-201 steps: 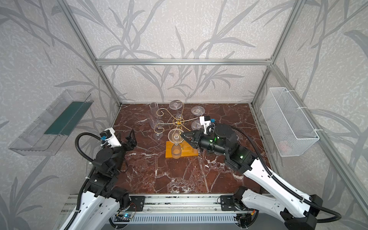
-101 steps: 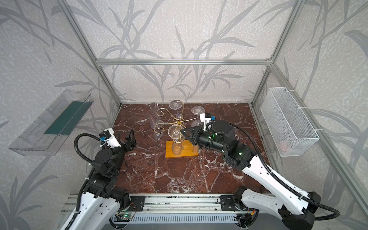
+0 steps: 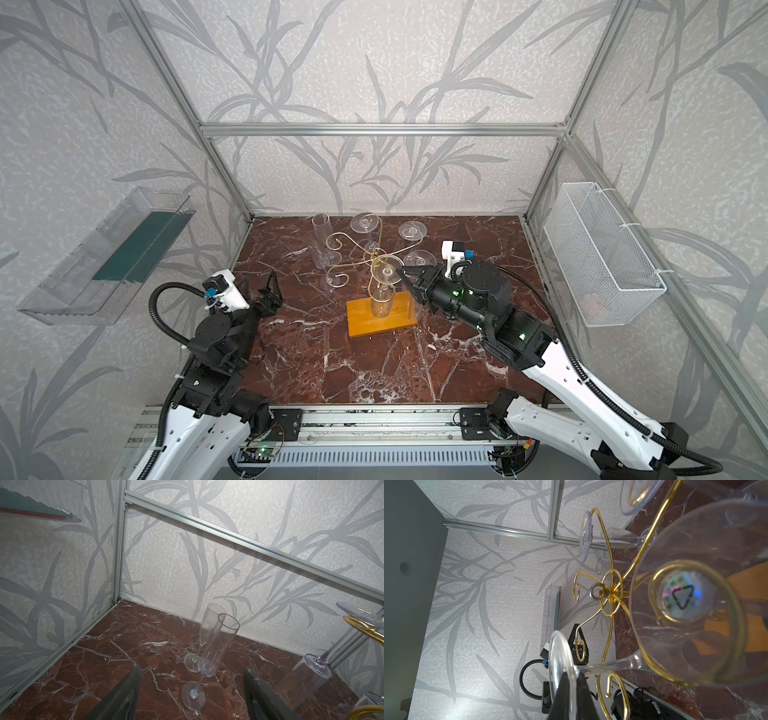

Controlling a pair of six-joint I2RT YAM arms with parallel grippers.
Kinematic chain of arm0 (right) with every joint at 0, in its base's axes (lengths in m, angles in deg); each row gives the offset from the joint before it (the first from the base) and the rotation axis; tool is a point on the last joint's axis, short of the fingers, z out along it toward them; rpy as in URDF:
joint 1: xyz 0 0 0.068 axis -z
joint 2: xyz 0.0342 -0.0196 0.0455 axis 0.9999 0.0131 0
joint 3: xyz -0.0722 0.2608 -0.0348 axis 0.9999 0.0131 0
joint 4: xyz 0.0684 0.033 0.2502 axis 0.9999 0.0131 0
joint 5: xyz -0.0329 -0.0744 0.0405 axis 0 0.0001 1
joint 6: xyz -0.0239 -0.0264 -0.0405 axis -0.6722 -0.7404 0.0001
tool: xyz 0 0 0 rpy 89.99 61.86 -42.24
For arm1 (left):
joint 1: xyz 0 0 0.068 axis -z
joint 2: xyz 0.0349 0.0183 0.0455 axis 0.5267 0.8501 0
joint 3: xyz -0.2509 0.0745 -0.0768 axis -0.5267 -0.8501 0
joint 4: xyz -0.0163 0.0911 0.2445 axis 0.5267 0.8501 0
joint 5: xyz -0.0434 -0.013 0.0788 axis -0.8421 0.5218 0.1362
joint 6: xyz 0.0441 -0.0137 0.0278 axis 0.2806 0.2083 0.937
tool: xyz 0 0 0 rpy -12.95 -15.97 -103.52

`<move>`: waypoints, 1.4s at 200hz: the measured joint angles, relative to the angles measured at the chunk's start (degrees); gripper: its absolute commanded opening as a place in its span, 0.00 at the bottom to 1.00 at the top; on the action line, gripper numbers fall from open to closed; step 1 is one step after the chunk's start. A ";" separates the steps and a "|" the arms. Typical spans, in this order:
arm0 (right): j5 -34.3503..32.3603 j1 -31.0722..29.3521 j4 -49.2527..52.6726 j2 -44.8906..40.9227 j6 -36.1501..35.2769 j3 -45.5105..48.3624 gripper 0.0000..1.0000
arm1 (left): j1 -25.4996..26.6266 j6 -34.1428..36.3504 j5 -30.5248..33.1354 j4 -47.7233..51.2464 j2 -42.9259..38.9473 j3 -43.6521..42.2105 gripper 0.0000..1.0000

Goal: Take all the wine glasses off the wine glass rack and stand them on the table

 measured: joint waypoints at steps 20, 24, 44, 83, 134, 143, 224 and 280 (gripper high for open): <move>-0.09 0.00 0.31 0.31 0.15 0.00 0.00 | 0.00 0.02 0.02 0.00 0.00 0.00 0.78; -0.09 0.00 0.37 0.44 0.17 0.00 0.00 | 0.00 0.04 0.02 0.00 0.00 0.00 0.78; -0.07 0.00 0.55 0.96 0.33 0.00 0.00 | 0.00 0.11 0.04 0.02 0.00 0.00 0.78; -1.16 0.00 2.82 0.33 0.24 0.02 0.00 | 0.00 0.24 0.09 0.31 -0.02 0.00 0.78; -2.78 0.57 7.82 -4.09 -0.07 0.68 0.00 | 0.00 0.42 0.46 0.50 -0.02 0.00 0.78; -2.75 0.76 8.48 -4.46 -0.20 0.68 0.00 | 0.00 0.42 0.48 0.61 -0.04 0.00 0.78; -1.57 2.97 17.70 -8.61 -5.51 0.72 0.00 | 0.00 1.33 1.60 2.27 -0.66 0.02 0.78; -4.94 3.65 26.40 -9.33 -14.58 -3.74 0.00 | 0.00 1.64 1.99 2.58 -0.81 0.07 0.78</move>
